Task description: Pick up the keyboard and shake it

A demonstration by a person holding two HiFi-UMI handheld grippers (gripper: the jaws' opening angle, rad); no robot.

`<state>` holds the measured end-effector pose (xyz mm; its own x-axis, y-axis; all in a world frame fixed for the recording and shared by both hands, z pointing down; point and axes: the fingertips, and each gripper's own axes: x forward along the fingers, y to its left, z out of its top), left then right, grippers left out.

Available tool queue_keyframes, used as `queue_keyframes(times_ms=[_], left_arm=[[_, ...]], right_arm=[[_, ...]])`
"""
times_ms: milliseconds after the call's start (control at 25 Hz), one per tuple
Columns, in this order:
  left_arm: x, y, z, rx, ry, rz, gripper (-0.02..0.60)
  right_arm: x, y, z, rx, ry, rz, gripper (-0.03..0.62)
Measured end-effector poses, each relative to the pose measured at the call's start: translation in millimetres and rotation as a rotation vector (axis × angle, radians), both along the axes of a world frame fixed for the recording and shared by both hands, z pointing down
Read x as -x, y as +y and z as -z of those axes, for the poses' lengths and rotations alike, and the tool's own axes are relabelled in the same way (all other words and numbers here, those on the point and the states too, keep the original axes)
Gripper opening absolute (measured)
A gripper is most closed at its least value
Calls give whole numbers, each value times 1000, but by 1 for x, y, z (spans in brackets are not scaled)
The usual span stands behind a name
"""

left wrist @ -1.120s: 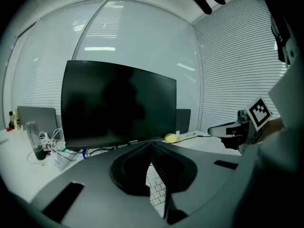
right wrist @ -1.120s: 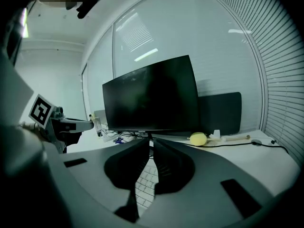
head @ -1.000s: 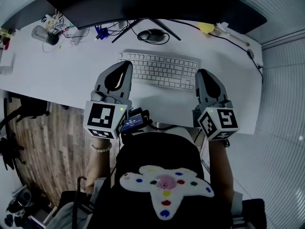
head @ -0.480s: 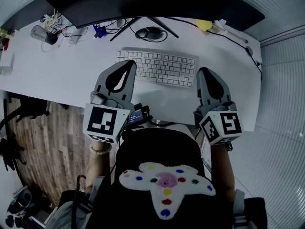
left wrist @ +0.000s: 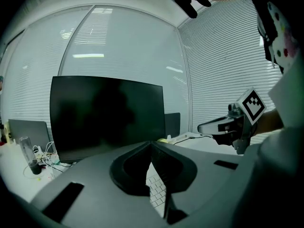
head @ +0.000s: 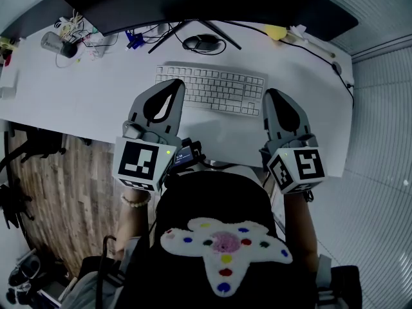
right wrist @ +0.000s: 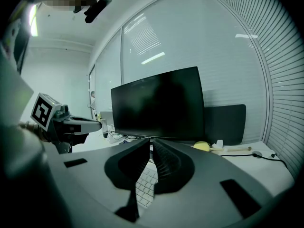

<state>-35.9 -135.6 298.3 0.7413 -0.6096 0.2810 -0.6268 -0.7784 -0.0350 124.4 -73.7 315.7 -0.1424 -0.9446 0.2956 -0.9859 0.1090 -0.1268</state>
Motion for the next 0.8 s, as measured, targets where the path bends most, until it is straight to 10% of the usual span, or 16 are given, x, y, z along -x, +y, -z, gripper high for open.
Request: queue_keyframes(times_ms=[800], left_arm=[[4, -1, -7, 6, -2, 11, 17]], right_arm=[[6, -3, -9, 24, -2, 2, 44]])
